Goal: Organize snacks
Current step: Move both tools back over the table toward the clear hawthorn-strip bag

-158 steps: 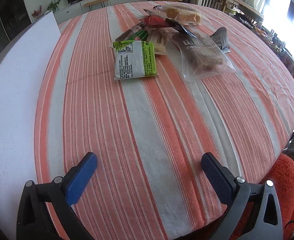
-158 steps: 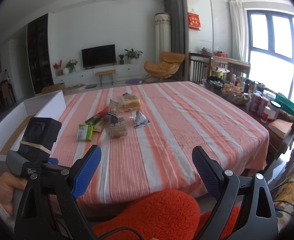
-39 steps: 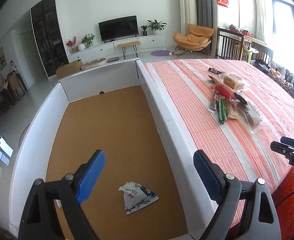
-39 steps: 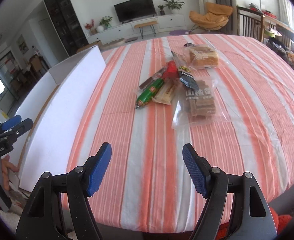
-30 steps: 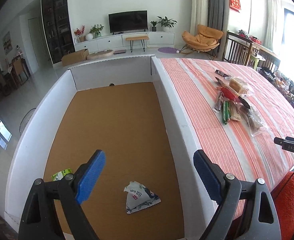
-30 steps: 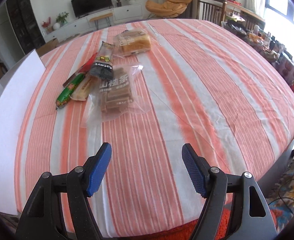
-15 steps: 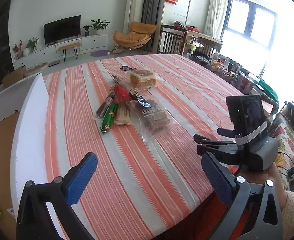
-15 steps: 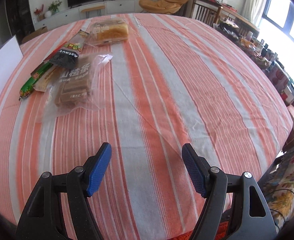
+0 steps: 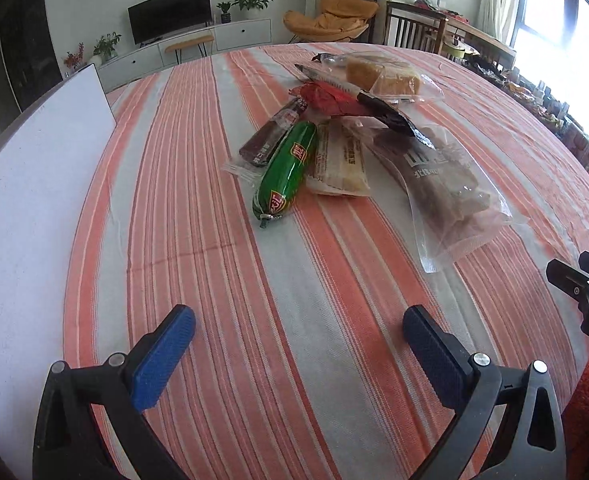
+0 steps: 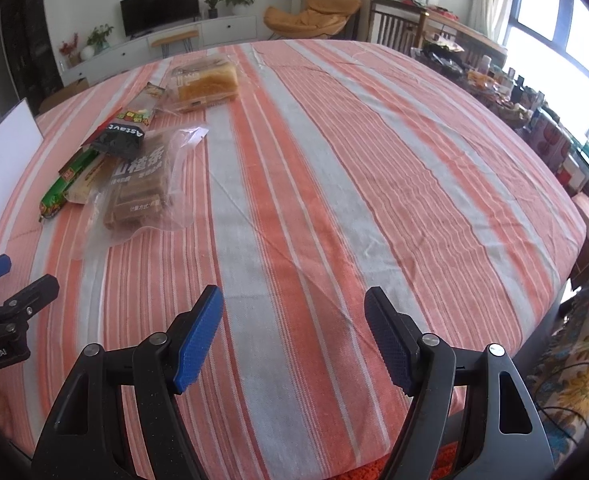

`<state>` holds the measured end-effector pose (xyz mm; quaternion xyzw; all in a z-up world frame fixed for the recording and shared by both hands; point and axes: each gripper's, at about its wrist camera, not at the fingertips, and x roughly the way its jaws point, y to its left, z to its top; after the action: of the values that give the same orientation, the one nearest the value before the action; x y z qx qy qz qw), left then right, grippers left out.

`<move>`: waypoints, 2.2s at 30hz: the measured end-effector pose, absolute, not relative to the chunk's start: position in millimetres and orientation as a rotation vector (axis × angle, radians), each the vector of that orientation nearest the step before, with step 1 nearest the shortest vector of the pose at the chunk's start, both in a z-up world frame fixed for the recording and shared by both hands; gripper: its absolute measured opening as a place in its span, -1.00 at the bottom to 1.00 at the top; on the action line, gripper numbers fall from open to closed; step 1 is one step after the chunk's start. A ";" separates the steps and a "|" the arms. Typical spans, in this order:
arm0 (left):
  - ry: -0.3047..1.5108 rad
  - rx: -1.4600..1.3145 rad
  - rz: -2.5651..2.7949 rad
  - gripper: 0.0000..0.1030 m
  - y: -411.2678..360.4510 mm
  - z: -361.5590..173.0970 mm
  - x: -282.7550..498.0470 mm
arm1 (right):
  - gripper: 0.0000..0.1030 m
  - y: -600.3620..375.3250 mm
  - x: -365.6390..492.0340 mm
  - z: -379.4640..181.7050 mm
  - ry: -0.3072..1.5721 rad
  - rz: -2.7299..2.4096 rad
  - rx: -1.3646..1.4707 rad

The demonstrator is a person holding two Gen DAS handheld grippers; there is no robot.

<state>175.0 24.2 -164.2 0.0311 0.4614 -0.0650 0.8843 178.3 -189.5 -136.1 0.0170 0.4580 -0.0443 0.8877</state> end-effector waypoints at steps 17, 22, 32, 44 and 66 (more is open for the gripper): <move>0.931 0.067 -0.136 1.00 22.4 -167.3 175.9 | 0.48 -200.6 186.9 -137.3 0.987 -0.030 0.155; 0.932 0.067 -0.137 1.00 22.4 -167.3 175.9 | 0.48 -169.8 229.1 -131.3 1.066 0.158 0.244; 0.931 0.067 -0.136 1.00 22.4 -167.3 175.8 | 0.70 -87.9 300.8 -139.3 1.200 0.199 0.044; 0.931 0.067 -0.137 1.00 22.4 -167.4 175.9 | 0.86 -80.4 299.4 -148.4 1.155 0.199 -0.095; 0.931 0.067 -0.137 1.00 22.1 -167.8 175.7 | 0.86 -59.1 304.8 -145.6 1.209 0.188 -0.143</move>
<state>175.7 22.1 -167.8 0.0324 0.4483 -0.0658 0.8909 304.8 -59.1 -145.6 -0.0669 0.5669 0.0883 0.8163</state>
